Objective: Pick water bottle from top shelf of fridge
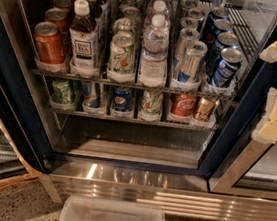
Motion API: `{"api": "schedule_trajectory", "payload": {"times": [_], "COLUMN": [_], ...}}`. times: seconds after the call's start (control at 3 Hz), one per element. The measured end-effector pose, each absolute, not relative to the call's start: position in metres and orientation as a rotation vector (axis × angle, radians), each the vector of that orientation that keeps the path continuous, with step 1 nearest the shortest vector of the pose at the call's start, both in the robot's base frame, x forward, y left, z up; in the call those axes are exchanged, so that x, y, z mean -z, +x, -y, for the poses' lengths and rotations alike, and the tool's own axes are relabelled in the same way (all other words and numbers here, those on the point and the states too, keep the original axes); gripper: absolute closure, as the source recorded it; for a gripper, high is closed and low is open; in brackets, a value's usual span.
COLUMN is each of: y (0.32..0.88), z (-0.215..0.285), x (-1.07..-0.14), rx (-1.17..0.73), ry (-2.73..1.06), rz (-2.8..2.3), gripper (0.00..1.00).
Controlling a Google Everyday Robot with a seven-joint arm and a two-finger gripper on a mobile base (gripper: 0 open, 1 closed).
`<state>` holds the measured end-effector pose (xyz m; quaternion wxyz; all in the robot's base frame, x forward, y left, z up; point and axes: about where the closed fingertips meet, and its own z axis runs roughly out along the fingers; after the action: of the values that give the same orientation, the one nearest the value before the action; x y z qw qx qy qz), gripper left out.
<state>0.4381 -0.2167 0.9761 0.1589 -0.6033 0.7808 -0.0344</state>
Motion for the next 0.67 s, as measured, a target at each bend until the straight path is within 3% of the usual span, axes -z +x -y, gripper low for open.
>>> {"api": "schedule_trajectory", "payload": {"times": [0.67], "y": [0.435], "z": [0.204], "x": [-0.981], "rx": [0.119], "ry": [-1.714], "rz": [-2.169], "gripper": [0.0]}}
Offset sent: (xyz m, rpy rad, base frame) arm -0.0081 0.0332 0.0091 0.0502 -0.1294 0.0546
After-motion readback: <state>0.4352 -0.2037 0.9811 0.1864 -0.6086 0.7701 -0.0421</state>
